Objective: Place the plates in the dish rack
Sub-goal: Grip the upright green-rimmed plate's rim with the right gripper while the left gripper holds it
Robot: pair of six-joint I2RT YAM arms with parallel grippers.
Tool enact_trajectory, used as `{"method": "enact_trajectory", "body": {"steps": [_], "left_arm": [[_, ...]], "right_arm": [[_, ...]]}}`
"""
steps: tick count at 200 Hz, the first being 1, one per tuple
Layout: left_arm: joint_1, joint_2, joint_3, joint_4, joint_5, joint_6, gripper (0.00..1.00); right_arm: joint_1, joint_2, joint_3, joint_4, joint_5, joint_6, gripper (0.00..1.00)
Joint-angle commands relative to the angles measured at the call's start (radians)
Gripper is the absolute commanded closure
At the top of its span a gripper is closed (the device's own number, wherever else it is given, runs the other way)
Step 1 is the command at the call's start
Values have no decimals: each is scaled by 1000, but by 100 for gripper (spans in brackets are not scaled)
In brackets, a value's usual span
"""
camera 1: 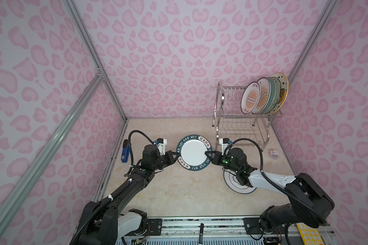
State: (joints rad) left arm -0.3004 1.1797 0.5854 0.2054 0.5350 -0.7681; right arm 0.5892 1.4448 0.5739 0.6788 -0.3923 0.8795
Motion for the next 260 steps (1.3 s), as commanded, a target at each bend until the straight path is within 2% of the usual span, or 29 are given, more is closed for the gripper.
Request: {"method": "enact_trajectory", "body": {"steps": [1,42,130,158,186,205,254,260], "left_arm": [[0,-4,4,49,16,3,97],[-1,-14,6,31,10,8,97],[-1,-8,22,3,5,14,96],[0,-3,29,-3,8,16,88],[0,1,33,-4,9,17,72],[-1,1,36,-5,10,18,66],[-1,11,42,-7,12,21,65],[-1,12,41,-5,13,21,67]], "right_arm": [[8,1,6,48,-40,-7,90],[12,5,12,48,-40,-8,100],[13,-1,13,47,-38,-7,100],[13,-5,16,44,-35,-8,100],[12,-11,19,41,-34,-8,100],[12,-14,23,36,-37,-9,100],[13,-5,37,52,-72,-3,100],[13,-3,38,56,-77,-2,100]]}}
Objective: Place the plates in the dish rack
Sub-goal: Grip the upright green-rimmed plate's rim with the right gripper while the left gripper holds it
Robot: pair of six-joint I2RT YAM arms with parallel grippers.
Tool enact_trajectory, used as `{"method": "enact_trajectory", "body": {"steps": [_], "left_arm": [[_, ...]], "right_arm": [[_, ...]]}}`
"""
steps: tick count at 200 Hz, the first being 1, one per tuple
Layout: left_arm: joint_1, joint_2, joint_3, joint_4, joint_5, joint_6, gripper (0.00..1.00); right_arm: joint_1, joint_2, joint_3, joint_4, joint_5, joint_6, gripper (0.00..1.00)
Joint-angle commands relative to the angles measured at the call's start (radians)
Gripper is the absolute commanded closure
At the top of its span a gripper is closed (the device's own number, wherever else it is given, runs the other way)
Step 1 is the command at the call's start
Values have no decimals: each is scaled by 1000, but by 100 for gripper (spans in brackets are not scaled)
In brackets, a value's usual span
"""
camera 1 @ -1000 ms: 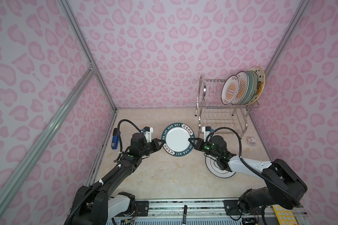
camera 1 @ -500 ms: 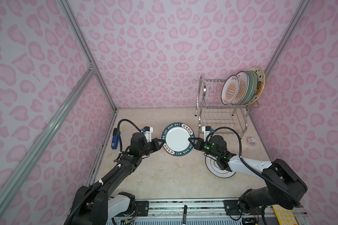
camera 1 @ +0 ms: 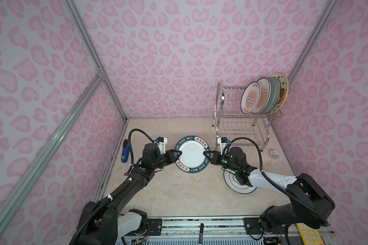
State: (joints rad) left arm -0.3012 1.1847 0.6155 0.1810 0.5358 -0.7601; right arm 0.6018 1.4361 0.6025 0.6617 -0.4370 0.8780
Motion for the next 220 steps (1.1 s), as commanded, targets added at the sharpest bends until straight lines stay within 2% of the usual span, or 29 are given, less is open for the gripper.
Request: {"method": "enact_trajectory", "body": {"steps": [1,31,82,89,108,131,220], "left_arm": [[0,7,12,19,12,14,67],[1,6,12,22,13,13,83],[0,6,18,23,12,12,97],[0,6,16,30,14,9,97],[0,9,12,49,11,-1,97],[1,7,12,81,-3,-17,97],[0,-24,-3,133,-35,-42,97]], "right_arm": [[0,6,10,74,-32,-1,100],[0,11,10,82,-34,5,100],[0,7,1,86,-21,5,100],[1,5,-2,92,-22,7,100],[1,4,-9,104,-22,15,84],[1,0,-25,138,-12,38,76],[55,66,-61,313,-6,140,74]]}}
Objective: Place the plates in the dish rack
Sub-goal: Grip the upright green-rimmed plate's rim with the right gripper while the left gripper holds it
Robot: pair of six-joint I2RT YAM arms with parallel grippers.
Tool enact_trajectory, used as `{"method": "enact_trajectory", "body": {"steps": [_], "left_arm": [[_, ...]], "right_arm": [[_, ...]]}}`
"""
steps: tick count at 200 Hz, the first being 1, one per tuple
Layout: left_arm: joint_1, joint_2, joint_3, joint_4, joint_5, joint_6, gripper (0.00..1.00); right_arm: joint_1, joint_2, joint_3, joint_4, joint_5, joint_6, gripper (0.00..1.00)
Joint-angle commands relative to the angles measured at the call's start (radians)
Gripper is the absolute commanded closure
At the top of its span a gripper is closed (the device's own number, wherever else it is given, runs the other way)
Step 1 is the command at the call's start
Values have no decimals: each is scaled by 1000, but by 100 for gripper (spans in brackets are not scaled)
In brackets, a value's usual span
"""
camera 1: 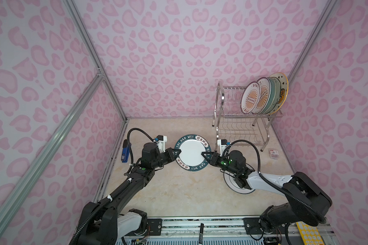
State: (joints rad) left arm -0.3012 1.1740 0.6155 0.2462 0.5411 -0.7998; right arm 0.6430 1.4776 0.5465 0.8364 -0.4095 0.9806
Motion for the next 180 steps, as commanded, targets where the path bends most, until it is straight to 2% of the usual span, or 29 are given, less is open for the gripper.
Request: {"method": "enact_trajectory", "body": {"steps": [1,11,38,66,87,122,153,157,180], "left_arm": [[0,-14,-3,68,-41,-2,97],[0,-20,-5,65,-45,0,97],[-1,-30,-2,38,-53,14,97],[1,-38,1,21,-59,25,97],[-1,-40,4,5,-59,33,96],[0,-41,18,-35,-51,59,74],[0,-52,16,-47,-42,68,65],[0,-54,15,-48,-42,69,60],[0,-70,18,-91,-51,83,52]], "right_arm": [[14,27,-5,141,-33,39,74],[16,44,-5,168,-39,56,76],[15,72,-4,227,-51,88,93],[15,77,-5,234,-51,93,100],[15,73,-4,228,-46,89,100],[13,63,-1,206,-40,77,100],[-1,40,5,167,-38,52,100],[-6,36,5,164,-39,50,100],[-57,-5,-2,130,-48,30,100]]}}
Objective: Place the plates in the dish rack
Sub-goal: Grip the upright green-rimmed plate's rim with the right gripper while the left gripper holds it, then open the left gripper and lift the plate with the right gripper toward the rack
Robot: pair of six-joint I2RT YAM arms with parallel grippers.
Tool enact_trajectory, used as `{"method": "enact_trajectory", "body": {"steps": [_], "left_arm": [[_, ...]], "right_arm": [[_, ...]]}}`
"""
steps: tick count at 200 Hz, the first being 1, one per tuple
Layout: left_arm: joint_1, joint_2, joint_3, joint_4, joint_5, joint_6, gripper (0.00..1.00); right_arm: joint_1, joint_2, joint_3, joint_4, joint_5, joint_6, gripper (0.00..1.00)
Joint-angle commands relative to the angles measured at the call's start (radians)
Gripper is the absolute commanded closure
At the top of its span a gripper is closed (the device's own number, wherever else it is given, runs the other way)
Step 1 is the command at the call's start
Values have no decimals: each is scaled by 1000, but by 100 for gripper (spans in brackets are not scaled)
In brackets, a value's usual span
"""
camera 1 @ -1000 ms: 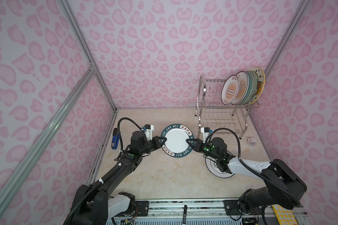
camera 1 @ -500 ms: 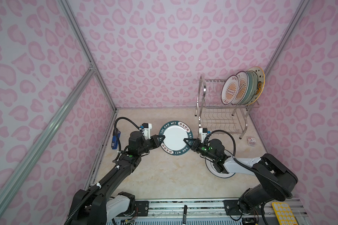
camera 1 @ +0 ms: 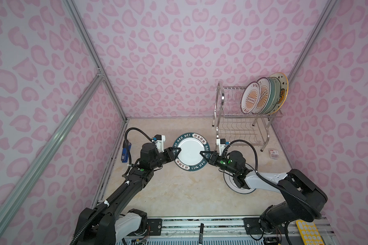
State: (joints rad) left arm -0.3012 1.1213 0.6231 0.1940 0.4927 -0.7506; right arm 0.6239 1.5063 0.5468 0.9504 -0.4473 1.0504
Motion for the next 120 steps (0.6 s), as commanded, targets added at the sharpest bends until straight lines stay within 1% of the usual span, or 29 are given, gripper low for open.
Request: {"method": "enact_trajectory", "body": {"steps": [1,19,55,82,120], "left_arm": [[0,-18,10,-40,-3,36,52],[1,-33,12,-59,-10,46,51],[-1,-57,14,-82,-27,63,50],[0,-66,13,-92,-39,69,50],[0,-59,15,-86,-34,63,50]], "right_arm": [[-41,-36,-3,13,-11,-41,100],[-86,-93,-11,-47,-8,-74,100],[-146,-252,1,-281,14,-205,100],[-204,-378,42,-459,-20,-306,100],[-273,-538,107,-676,-1,-414,100]]}}
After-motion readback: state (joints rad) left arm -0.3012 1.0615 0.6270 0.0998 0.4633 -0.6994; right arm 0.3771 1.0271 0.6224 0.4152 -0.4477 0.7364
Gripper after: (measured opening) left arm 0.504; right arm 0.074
